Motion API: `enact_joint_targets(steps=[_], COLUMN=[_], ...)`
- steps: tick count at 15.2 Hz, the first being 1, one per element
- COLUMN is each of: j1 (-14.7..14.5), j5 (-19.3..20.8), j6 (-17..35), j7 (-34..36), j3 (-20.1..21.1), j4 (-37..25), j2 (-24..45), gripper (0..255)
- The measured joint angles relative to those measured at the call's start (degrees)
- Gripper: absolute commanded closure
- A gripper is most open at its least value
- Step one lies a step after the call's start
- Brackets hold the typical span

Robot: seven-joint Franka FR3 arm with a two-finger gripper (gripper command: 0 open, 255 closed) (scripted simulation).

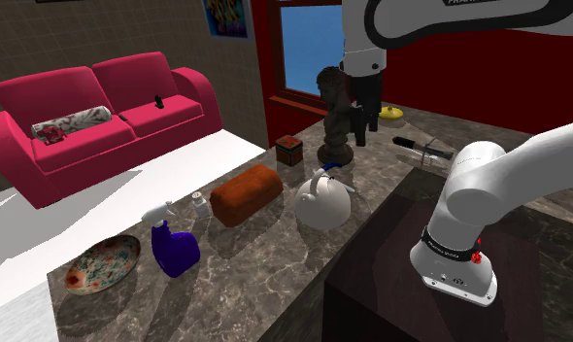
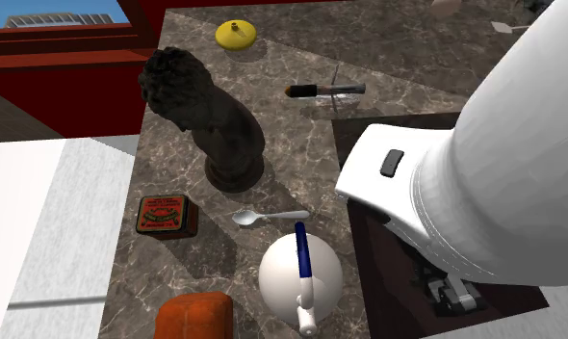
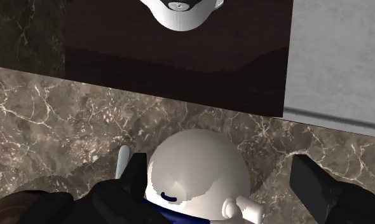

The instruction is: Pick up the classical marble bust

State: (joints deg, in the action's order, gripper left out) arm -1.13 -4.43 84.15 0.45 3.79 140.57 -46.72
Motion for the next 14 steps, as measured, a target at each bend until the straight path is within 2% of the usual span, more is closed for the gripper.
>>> enact_joint_targets(steps=[2,5,14], j1=[0.4,2.5,8.3], j5=[0.1,0.7,-0.1], j6=[1.0,5.8,23.6], j7=[0.0,-0.4,-1.5], j3=[-0.4,-3.0,-11.5], j4=[0.2,0.7,1.7], j2=[0.2,1.5,7.8], gripper=[0,0,0])
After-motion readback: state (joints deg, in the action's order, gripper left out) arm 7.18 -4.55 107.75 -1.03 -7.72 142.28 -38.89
